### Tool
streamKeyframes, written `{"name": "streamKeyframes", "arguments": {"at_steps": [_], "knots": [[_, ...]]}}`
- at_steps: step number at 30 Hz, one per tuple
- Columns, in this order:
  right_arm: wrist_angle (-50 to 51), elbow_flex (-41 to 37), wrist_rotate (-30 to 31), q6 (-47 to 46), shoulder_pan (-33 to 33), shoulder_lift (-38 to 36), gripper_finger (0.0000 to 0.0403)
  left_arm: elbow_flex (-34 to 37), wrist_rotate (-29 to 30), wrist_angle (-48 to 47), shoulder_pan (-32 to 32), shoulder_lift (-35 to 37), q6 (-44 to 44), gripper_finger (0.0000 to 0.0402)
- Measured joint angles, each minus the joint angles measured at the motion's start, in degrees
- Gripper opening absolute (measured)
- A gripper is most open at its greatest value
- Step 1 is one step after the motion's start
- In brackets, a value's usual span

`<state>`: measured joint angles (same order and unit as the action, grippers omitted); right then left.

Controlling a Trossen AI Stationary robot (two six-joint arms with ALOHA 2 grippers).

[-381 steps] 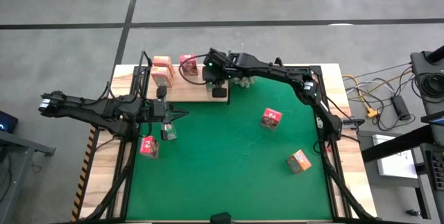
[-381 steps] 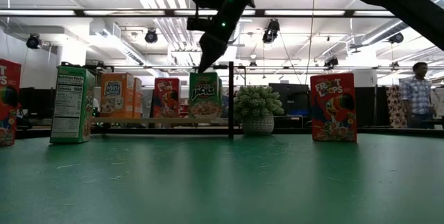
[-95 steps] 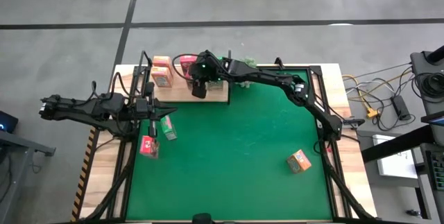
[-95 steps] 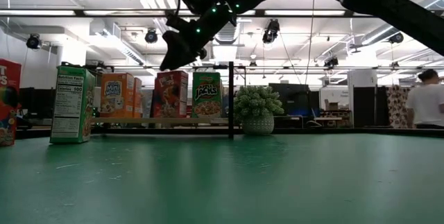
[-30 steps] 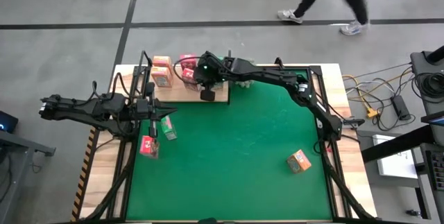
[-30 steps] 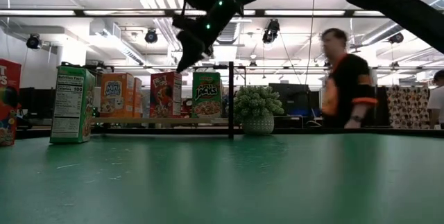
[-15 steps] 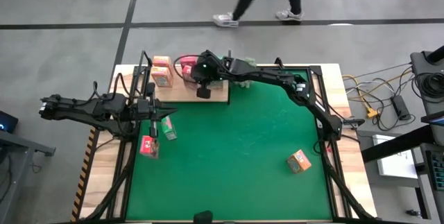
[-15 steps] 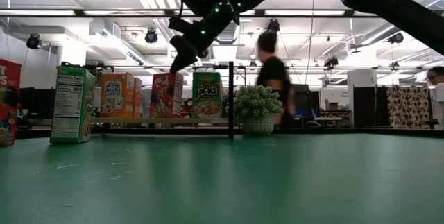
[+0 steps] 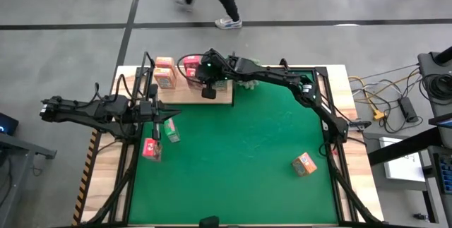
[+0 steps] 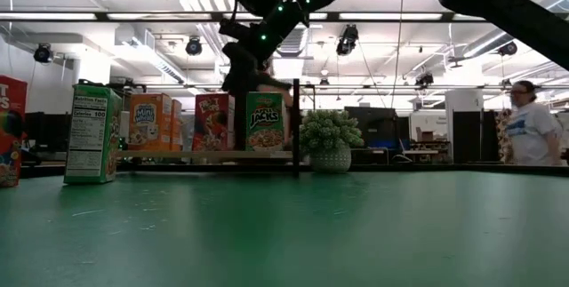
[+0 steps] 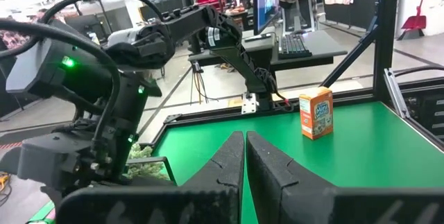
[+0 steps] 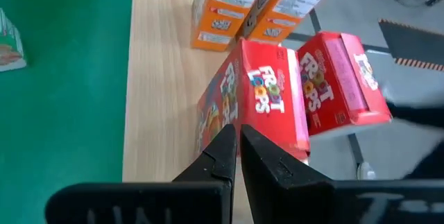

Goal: Stack cereal on shelf
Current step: Put the top red cereal box on the shelf aligned with the other red cereal box

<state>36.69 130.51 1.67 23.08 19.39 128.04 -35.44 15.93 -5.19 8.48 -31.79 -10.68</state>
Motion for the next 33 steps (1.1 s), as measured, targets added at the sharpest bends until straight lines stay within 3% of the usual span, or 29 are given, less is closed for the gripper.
{"name": "streamKeyframes", "arguments": {"at_steps": [7, 26, 33], "knots": [[5.07, 2.24, 5.72, -0.12, 0.05, -0.1, 0.0012, 0.0, 0.0, 0.0, 0.01, 0.0, -0.38, 0.0], [-6.66, -0.23, 5.66, 2.25, 0.75, 0.56, 0.0012, 0.0, -0.01, -0.02, 0.01, 0.0, -0.42, 0.0], [-0.91, 1.25, 5.63, -0.04, 0.44, -0.09, 0.0012, 0.0, -0.01, -0.09, 0.01, 0.0, -0.44, 0.0]]}}
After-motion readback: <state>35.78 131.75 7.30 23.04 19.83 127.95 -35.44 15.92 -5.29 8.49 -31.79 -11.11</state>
